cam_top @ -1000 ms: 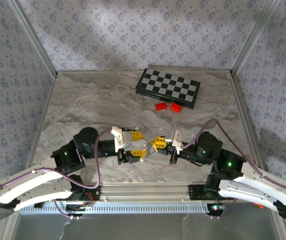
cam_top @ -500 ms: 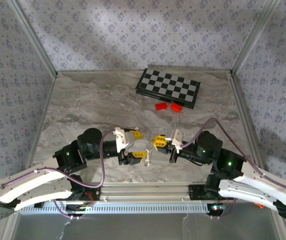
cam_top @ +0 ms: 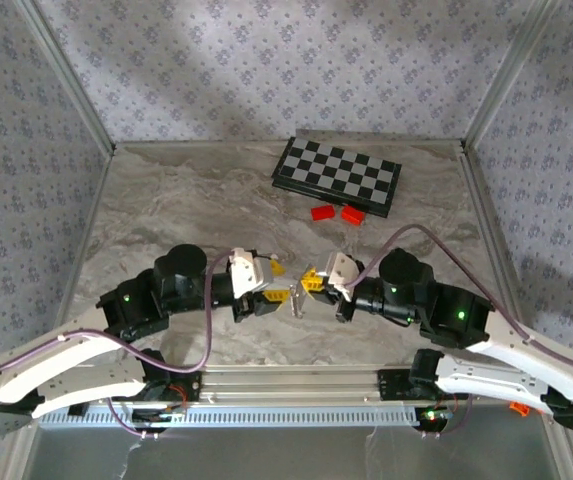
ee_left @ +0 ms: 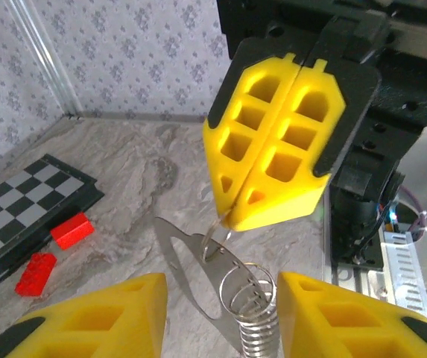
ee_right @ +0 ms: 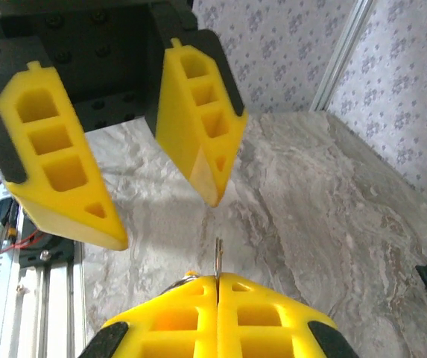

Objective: Put the keys on the keyring

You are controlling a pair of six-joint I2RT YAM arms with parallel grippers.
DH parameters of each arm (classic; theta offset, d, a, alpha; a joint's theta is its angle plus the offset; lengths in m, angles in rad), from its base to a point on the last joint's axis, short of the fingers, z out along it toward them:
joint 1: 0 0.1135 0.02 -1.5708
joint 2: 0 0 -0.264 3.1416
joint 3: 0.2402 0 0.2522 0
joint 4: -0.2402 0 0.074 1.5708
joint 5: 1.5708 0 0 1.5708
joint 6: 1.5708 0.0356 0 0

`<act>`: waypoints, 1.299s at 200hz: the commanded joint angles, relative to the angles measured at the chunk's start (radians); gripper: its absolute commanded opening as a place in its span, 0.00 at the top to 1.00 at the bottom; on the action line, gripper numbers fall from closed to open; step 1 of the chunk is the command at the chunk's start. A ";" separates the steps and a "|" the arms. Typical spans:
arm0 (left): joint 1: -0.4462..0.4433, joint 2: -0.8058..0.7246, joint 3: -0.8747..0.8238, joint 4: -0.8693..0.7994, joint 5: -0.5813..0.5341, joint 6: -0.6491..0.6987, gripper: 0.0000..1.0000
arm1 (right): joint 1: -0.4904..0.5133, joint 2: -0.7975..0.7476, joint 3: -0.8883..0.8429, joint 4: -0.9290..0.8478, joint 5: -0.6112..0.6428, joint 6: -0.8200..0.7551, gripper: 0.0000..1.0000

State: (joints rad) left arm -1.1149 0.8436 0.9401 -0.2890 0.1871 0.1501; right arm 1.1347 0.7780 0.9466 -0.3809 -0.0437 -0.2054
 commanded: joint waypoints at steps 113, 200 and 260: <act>-0.002 0.062 0.054 -0.044 0.027 0.046 0.83 | 0.029 0.085 0.119 -0.137 -0.041 -0.042 1.00; -0.002 0.053 0.034 -0.007 0.071 0.040 1.00 | 0.033 0.084 0.119 -0.127 -0.045 -0.037 1.00; -0.002 -0.044 -0.070 0.217 0.102 -0.011 1.00 | 0.032 -0.047 -0.009 0.025 -0.077 0.008 0.59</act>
State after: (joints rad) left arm -1.1149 0.8558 0.9051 -0.2474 0.2466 0.1749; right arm 1.1610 0.8005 0.9890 -0.4477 -0.0788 -0.2287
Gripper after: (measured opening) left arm 0.045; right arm 0.349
